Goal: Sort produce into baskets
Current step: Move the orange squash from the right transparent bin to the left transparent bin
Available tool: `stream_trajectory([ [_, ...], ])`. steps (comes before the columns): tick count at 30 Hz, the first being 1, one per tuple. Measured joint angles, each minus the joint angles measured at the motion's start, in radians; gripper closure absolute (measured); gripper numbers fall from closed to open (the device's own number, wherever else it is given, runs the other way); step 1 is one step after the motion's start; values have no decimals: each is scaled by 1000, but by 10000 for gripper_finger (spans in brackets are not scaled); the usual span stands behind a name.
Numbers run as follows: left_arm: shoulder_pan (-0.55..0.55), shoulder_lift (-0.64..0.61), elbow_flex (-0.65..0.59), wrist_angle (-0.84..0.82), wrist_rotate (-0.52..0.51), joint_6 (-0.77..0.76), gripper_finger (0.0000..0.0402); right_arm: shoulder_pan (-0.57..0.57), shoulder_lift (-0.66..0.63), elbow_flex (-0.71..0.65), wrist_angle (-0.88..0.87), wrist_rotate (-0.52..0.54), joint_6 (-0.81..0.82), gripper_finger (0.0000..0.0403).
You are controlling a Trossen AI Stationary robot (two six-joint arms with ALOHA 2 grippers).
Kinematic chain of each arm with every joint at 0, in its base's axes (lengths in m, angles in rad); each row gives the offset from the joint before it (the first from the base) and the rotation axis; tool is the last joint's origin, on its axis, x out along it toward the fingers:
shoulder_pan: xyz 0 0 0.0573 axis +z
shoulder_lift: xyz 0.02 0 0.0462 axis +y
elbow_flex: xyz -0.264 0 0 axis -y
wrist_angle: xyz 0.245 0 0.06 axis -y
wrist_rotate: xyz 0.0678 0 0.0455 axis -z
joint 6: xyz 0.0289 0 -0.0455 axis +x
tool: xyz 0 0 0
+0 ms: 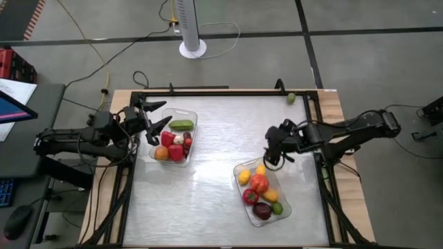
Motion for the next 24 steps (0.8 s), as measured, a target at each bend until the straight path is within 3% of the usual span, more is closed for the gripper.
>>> stream_trajectory([
  [3, 0, 0, 0, -1, 0, -1, 136, -61, 0, -38, 40, -100, -34, 33],
  [6, 0, 0, 0, -11, 0, -13, 136, -38, 11, -52, 69, -228, -56, 33],
  [13, 0, 0, 0, 3, -10, 20, 136, 178, 3, 57, 74, -191, 16, 33],
  [17, 0, 0, 0, 3, -10, 20, 136, 282, 59, 62, 123, -192, 0, 33],
  [24, 0, 0, 0, -2, -9, 2, 136, 330, 222, 69, 131, -224, -54, 25],
])
